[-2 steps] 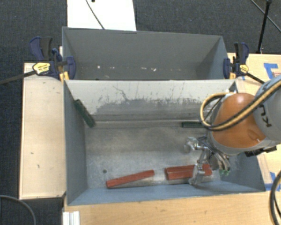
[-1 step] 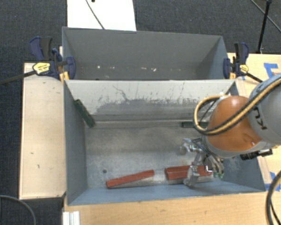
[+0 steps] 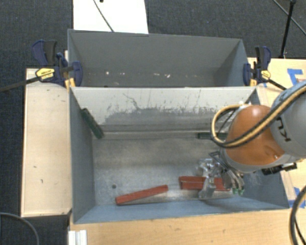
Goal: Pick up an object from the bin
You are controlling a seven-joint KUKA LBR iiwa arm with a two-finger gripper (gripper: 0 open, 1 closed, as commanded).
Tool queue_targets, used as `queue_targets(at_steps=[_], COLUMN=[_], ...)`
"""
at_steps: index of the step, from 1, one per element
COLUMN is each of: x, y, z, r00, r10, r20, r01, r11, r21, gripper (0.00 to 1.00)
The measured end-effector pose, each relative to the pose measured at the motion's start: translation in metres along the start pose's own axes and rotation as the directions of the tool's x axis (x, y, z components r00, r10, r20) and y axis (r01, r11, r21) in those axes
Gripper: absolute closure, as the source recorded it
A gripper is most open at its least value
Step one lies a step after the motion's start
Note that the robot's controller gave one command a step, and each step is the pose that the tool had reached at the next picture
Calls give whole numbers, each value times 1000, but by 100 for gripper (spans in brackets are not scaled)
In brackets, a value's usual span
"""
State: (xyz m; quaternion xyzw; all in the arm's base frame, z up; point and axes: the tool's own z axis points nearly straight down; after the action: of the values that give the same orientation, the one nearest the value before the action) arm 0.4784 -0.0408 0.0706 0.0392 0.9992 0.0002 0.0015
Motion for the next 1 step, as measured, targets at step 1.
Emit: queue_targets(at_steps=[1], x=[-2], y=[0], z=[-64], r00=[1000], r10=[-8], r20=[4], r01=[8], r11=[1000], r21=[0], gripper=[100])
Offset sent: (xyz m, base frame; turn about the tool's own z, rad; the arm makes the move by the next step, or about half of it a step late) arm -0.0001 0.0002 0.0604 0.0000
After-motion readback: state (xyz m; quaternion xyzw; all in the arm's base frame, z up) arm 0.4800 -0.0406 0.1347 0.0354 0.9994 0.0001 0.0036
